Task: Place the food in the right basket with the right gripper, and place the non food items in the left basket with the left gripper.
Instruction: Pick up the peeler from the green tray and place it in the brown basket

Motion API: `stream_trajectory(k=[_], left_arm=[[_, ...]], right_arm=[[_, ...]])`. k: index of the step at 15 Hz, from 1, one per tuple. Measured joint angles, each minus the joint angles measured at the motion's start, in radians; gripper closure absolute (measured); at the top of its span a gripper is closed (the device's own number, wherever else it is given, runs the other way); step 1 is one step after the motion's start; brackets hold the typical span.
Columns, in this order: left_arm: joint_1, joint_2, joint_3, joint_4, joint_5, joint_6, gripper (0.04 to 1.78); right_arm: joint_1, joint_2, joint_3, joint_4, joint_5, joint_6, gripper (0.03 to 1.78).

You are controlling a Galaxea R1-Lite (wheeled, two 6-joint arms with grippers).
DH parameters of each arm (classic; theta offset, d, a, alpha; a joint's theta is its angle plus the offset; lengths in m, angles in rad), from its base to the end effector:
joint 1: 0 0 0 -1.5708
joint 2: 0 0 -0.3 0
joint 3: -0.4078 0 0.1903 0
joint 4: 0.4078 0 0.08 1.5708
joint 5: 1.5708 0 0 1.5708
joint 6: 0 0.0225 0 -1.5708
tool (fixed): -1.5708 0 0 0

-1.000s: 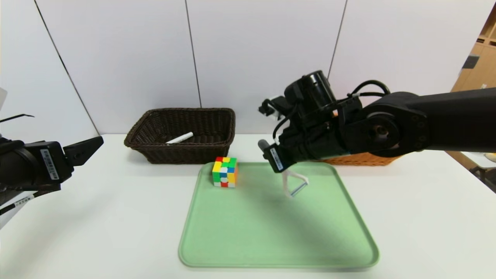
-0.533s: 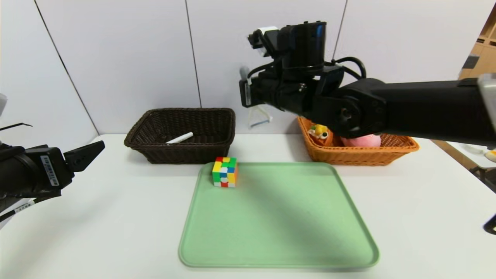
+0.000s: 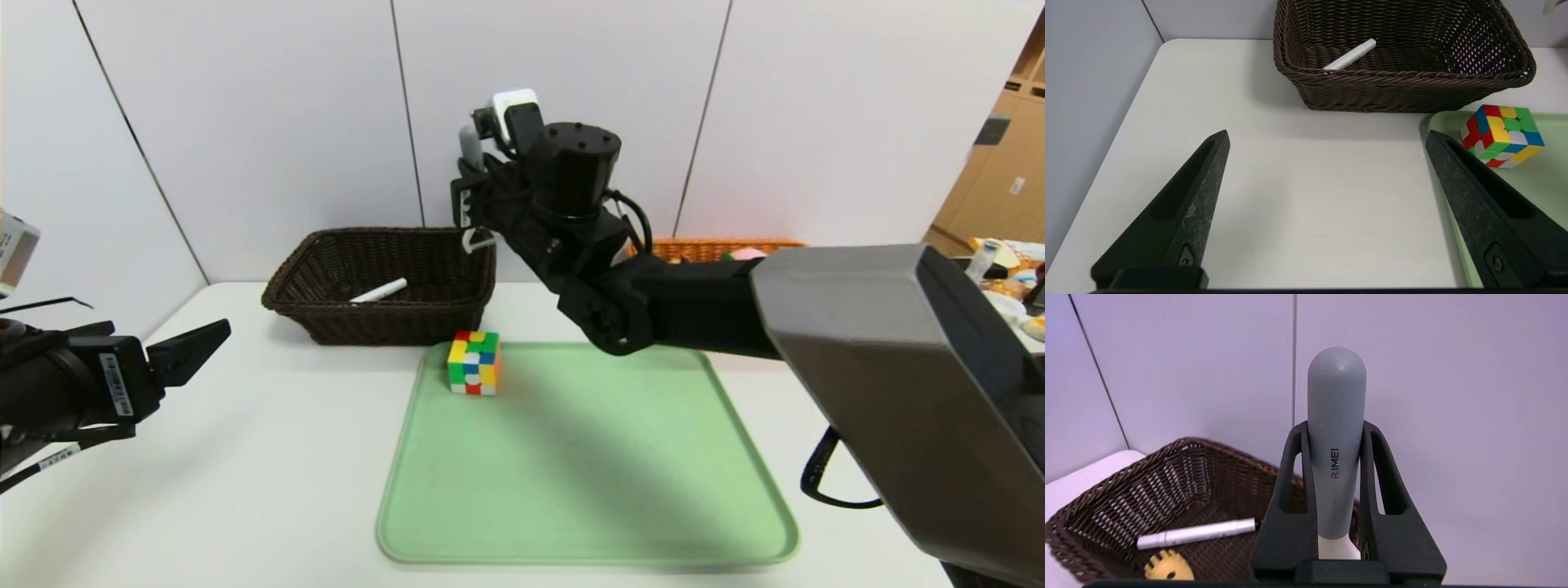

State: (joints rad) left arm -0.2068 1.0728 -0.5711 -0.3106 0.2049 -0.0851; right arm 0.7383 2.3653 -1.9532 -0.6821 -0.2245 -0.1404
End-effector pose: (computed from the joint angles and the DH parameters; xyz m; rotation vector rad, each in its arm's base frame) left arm 0.1442 -0.0256 0.2263 -0.0458 0.1870 0.0061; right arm 0.3751 0.3346 0.2366 -0.0103 -0.2770 0.4921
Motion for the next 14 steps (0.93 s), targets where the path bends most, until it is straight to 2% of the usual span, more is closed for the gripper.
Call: stream_trajectory(k=[2, 6, 9, 14], left_arm=[[0.0, 0.004, 0.024, -0.041, -0.002, 0.004, 0.13], [-0.003, 0.008, 0.039, -0.051, -0.016, 0.005, 0.13], [-0.003, 0.009, 0.044, -0.052, -0.016, 0.003, 0.13], [-0.003, 0.011, 0.046, -0.055, -0.017, 0.002, 0.13]], right_arm=[[0.01, 0.027, -0.001, -0.046, 0.005, -0.021, 1.51], [0.046, 0.053, -0.001, -0.049, 0.008, -0.062, 1.51], [0.07, 0.067, -0.001, -0.047, 0.021, -0.115, 1.51], [0.073, 0.086, -0.001, -0.042, 0.019, -0.125, 1.51]])
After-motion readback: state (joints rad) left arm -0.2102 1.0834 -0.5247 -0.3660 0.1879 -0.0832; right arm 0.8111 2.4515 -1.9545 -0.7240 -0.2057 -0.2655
